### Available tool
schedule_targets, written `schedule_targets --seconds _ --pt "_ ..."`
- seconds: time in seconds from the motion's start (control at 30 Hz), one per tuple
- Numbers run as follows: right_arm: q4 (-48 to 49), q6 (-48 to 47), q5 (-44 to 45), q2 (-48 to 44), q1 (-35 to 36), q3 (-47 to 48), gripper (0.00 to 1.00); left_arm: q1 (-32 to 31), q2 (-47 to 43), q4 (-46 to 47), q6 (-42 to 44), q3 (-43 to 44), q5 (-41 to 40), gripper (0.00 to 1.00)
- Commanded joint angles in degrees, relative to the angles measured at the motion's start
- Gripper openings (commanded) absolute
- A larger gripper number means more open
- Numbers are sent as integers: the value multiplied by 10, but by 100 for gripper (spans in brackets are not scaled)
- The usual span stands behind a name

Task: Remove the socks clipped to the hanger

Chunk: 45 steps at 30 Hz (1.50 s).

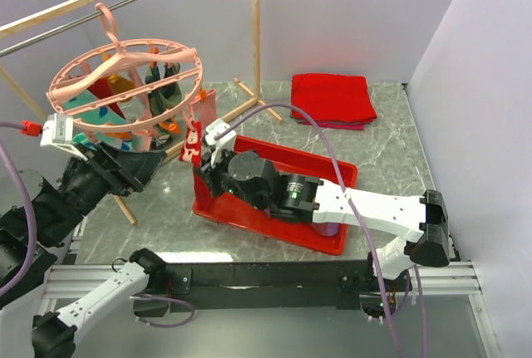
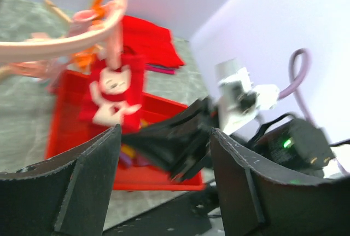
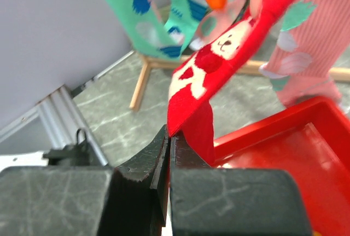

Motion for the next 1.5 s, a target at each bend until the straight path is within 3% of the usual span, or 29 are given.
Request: schedule_targets --seconds 0.0,0.2,0.47,0.8,1.0,1.47 --pt "-31 27 36 -16 23 33 0 -1 36 51 -54 -2 55 70" --pt "-25 39 48 -13 38 30 0 0 108 54 -79 16 77 66" --pt "-42 24 94 14 51 59 0 0 118 13 -69 25 -54 62" --pt "-38 6 159 28 67 61 0 0 141 35 -66 -5 -97 67" --pt "-39 -6 188 35 75 65 0 -1 151 72 -77 -25 -83 67" --pt "6 -86 305 56 114 67 0 -1 174 93 -95 -58 -178 71"
